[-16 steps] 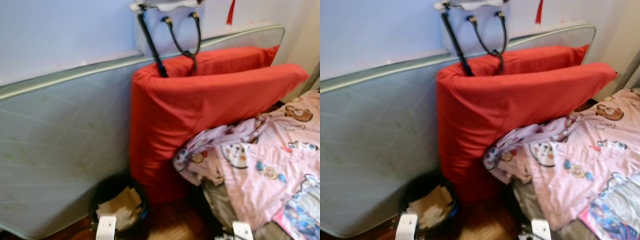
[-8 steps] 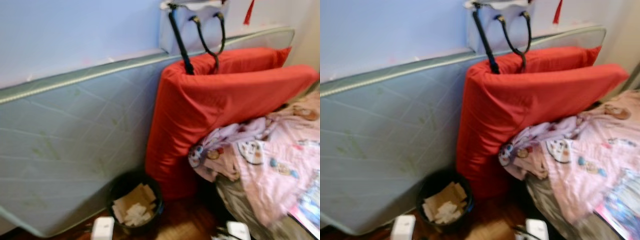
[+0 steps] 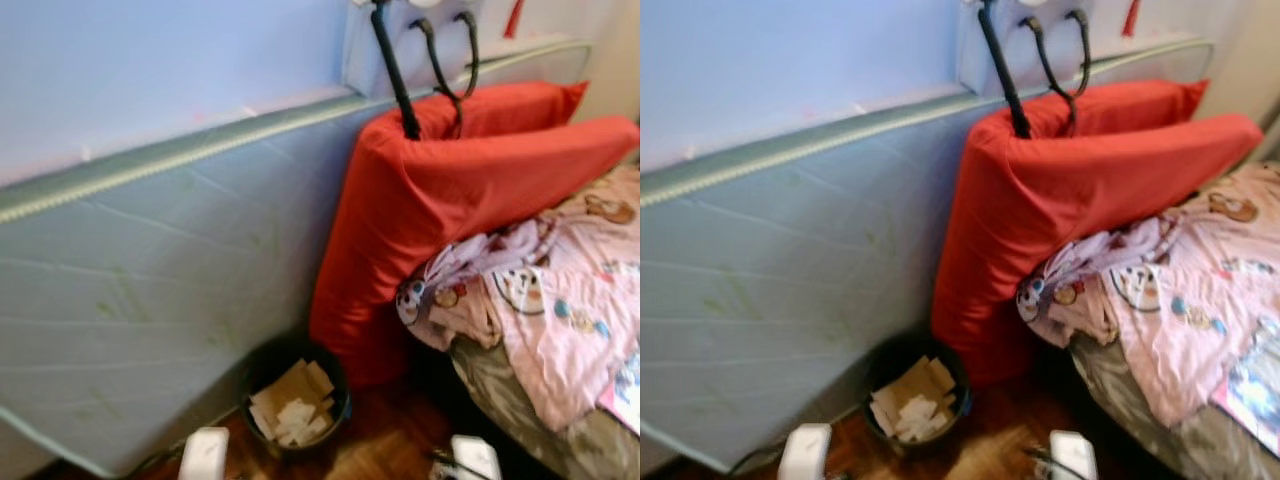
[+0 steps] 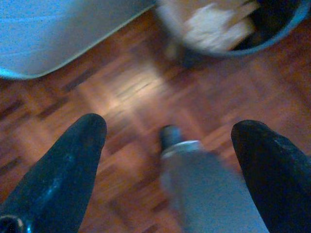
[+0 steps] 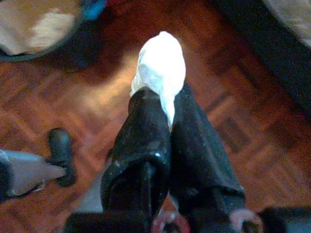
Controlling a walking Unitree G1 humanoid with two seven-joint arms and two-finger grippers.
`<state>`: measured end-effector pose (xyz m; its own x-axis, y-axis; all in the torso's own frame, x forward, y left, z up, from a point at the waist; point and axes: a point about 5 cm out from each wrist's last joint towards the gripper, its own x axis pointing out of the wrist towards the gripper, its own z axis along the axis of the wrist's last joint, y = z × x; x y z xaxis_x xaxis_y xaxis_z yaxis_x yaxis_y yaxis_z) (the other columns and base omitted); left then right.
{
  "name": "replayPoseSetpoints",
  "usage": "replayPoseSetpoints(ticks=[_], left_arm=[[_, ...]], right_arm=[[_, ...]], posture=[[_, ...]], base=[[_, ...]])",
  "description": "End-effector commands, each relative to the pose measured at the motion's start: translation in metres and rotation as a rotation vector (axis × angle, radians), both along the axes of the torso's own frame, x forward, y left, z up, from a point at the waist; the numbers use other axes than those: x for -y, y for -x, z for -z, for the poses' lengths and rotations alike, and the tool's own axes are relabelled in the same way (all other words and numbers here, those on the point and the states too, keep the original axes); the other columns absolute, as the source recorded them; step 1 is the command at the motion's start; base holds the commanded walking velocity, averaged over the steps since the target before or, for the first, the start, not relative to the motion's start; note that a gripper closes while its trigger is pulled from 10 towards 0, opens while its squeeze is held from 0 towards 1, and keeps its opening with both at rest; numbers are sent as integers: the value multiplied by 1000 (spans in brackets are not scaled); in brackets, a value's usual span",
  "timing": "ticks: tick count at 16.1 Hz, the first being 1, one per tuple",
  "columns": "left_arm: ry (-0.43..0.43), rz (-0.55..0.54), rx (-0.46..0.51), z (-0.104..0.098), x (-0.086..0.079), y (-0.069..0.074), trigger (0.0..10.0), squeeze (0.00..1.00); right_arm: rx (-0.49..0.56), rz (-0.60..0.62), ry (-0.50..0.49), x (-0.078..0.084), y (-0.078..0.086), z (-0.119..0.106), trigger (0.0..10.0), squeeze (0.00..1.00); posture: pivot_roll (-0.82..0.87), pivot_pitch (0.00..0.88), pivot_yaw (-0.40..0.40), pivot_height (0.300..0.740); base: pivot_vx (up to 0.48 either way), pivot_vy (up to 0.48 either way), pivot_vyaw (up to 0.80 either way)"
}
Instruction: Clean up the room
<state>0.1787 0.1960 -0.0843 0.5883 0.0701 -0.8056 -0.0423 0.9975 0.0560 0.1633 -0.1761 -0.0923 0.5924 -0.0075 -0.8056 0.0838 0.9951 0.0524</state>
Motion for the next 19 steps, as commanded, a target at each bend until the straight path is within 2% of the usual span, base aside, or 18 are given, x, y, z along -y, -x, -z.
replayPoseSetpoints(ticks=[1, 6, 19], left_arm=[[12, 19, -2, 0, 9, -2, 10000, 0], [12, 19, -2, 0, 9, -2, 10000, 0], [28, -6, 5, 1, 11, -2, 10000, 0]], right_arm=[[-16, 15, 18, 10, 5, 1, 10000, 0], [-11, 14, 21, 10, 5, 1, 10000, 0], [-17, -10, 33, 12, 5, 1, 10000, 0]], posture=[[-75, 0, -16, 740], [-75, 0, -16, 740], [-81, 0, -36, 740]], base=[[0, 326, 0], [0, 323, 0], [0, 0, 0]])
